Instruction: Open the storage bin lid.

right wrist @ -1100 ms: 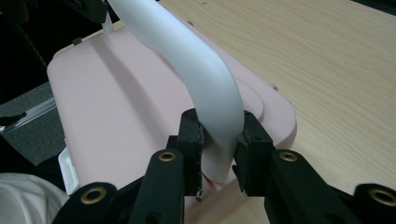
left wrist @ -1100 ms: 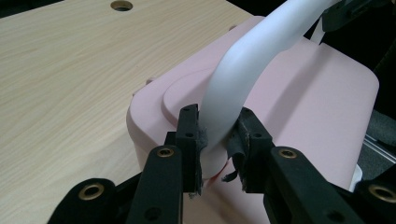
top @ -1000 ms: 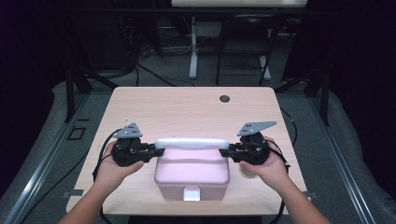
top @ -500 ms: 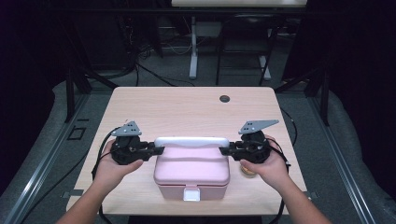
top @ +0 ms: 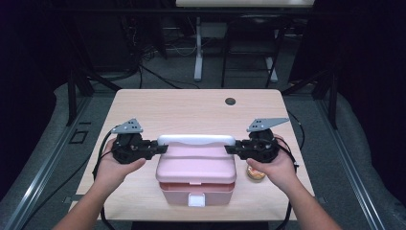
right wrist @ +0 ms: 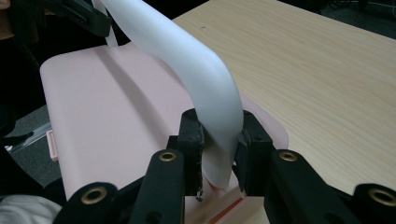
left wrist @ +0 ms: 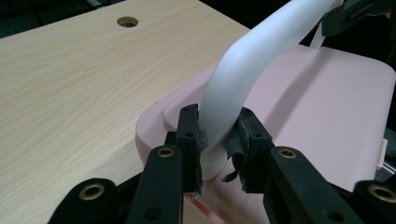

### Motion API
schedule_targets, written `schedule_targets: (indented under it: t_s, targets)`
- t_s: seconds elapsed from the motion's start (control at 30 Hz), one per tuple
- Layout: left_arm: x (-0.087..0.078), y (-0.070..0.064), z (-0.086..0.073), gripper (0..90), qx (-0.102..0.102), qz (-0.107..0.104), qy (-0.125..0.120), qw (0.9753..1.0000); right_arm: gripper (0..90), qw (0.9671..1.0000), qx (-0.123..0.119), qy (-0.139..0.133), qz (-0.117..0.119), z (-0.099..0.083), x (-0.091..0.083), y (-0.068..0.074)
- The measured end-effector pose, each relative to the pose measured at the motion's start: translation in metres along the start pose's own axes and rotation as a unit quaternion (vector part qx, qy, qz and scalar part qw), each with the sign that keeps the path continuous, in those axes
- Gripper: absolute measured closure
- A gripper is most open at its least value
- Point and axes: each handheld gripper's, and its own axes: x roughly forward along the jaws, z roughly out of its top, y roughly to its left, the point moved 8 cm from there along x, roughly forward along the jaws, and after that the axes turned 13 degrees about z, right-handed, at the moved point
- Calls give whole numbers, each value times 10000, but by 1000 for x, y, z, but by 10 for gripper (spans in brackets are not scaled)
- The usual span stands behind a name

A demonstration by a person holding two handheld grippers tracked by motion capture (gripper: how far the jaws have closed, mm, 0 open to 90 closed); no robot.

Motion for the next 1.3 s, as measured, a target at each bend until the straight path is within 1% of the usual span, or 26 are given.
schedule_targets:
  t_s: [0.2,0.43,0.5,0.73,0.8,0.87,0.93,1.07,1.1,1.13,1.23,1.3]
  targets:
    - [0,3,6,742,-45,-4,-3,10000,738,10000,53,-53,5,6,-1,-2]
    - [0,7,12,741,-160,-72,-2,9998,738,9998,164,-114,36,12,-2,-6]
    - [1,7,13,739,-174,-65,-14,9998,737,9997,204,-146,56,14,-2,-8]
    - [0,9,14,724,-162,-36,-50,9998,738,9994,287,-198,90,16,-3,-9]
    - [-2,9,15,717,-167,-15,-90,9998,737,9994,277,-208,90,16,-2,-9]
    - [-8,11,17,690,-224,-24,-164,9996,737,9994,281,-191,83,16,-3,-9]
    - [-14,14,17,686,-227,4,-202,9995,738,9994,284,-192,88,16,-3,-9]
    - [-24,18,13,705,-208,100,-247,9994,738,9994,290,-191,79,17,-4,-10]
    - [-29,20,8,710,-180,122,-225,9995,737,9994,293,-192,79,17,-3,-10]
    - [-29,20,8,714,-180,122,-225,9995,737,9994,293,-192,79,17,-3,-10]
    - [-33,20,0,726,-171,140,-218,9995,737,9992,325,-204,78,17,-3,-10]
    - [-35,21,-4,735,-128,170,-214,9995,737,9992,341,-209,71,18,-3,-11]
